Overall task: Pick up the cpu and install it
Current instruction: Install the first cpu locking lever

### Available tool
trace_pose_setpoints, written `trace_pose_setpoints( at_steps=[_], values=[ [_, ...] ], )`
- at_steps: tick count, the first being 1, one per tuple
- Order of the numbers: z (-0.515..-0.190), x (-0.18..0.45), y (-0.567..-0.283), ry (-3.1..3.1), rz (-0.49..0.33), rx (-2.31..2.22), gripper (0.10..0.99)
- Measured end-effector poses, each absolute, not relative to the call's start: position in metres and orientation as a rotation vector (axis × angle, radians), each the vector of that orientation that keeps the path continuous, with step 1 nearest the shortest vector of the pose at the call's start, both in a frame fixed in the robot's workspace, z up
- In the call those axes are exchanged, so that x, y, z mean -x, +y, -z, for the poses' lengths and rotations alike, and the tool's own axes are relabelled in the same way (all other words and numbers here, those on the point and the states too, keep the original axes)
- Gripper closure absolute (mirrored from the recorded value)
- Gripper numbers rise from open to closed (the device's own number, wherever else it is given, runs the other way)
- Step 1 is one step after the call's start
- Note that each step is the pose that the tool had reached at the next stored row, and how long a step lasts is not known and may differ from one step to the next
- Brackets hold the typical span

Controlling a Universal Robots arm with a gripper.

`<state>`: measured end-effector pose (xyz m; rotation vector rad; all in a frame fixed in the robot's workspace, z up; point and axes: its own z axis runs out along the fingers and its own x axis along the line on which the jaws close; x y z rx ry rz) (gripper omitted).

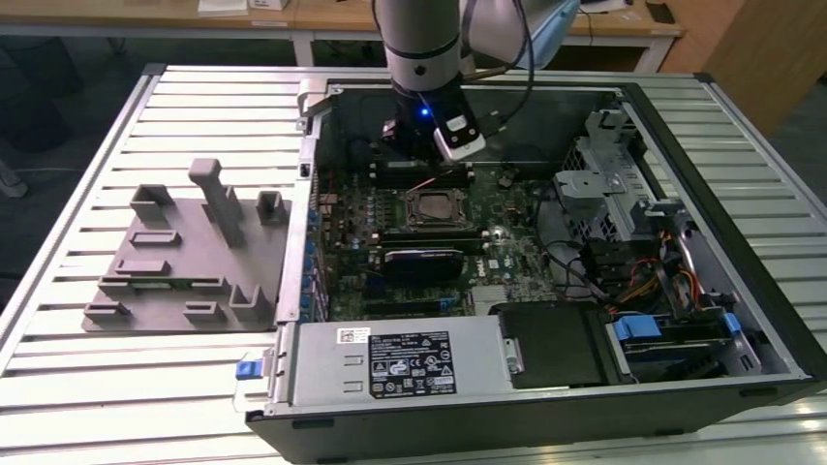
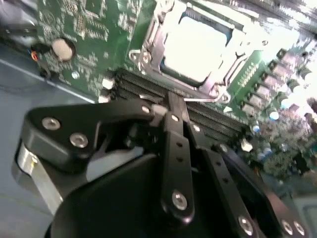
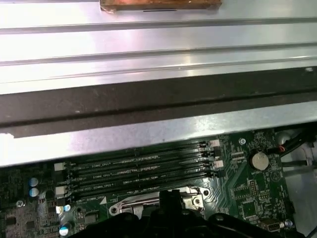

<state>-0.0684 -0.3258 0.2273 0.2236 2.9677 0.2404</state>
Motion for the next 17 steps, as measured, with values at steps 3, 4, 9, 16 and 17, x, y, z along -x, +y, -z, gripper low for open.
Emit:
trace_pose_setpoints(
  at_steps=[3, 4, 9, 16, 17],
  values=[
    [-0.2249, 0.0685, -0.3248, 2.968, -0.229, -0.223, 0.98],
    [-0.2237, 0.0684, -0.3238, 2.968, -0.223, -0.223, 0.98],
    [-0.2231, 0.0684, -0.3224, 2.967, -0.261, -0.226, 0.98],
    [-0.2226, 0.0685, -0.3224, 2.963, -0.268, -0.228, 0.98],
    [-0.2204, 0.0685, -0.3224, 2.963, -0.266, -0.228, 0.98]
  ],
)
